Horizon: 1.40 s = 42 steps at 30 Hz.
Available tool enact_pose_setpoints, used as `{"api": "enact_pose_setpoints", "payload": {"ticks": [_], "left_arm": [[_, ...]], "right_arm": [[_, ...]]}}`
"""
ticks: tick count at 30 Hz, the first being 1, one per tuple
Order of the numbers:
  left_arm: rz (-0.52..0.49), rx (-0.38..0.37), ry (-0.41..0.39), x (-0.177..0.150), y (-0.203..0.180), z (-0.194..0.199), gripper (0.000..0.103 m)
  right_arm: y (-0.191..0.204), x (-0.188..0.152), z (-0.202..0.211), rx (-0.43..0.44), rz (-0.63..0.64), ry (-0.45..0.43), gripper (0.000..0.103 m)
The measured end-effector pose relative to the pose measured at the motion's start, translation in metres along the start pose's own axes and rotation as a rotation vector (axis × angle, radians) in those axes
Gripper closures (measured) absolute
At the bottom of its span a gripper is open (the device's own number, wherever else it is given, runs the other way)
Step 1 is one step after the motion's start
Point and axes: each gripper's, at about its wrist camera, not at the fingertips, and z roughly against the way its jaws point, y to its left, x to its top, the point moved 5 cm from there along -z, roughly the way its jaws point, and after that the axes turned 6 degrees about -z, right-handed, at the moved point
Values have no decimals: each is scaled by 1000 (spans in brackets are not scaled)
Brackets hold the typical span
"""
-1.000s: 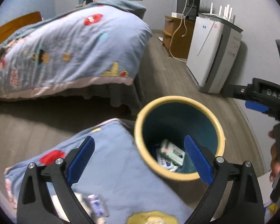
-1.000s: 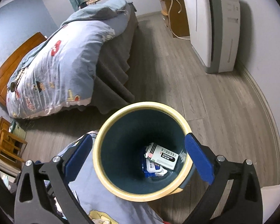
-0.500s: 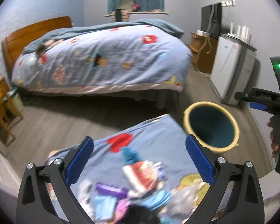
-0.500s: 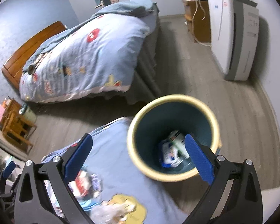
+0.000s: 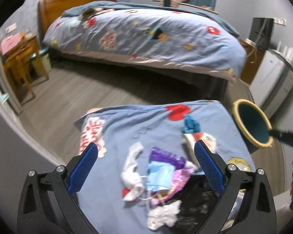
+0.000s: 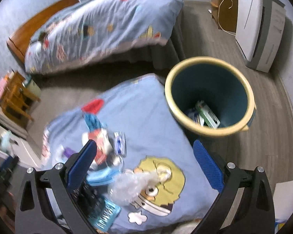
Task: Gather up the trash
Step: 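Grasp the white tissue with the left tool while the right tool grasps the clear plastic bag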
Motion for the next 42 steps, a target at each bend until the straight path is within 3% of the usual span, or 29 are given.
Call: {"api": "enact_pose_setpoints", "payload": {"ticks": [4, 12, 26, 29, 31, 37, 42], "left_arm": [[43, 29, 42, -8, 20, -12, 5], [14, 82, 128, -22, 31, -39, 5], [16, 101, 279, -41, 30, -107, 8], [38, 99, 309, -47, 32, -118, 15], [46, 88, 345, -52, 32, -127, 32], [62, 59, 415, -65, 30, -144, 55], [39, 55, 456, -72, 25, -152, 67]], "right_arm": [[3, -27, -16, 23, -61, 49, 6], [-1, -62, -44, -7, -127, 137, 6], [0, -80, -79, -21, -116, 237, 7], [3, -83, -87, -13, -104, 264, 19], [6, -85, -92, -6, -94, 285, 30], [11, -83, -100, -20, -52, 291, 59], [12, -76, -101, -25, -39, 268, 70]]}}
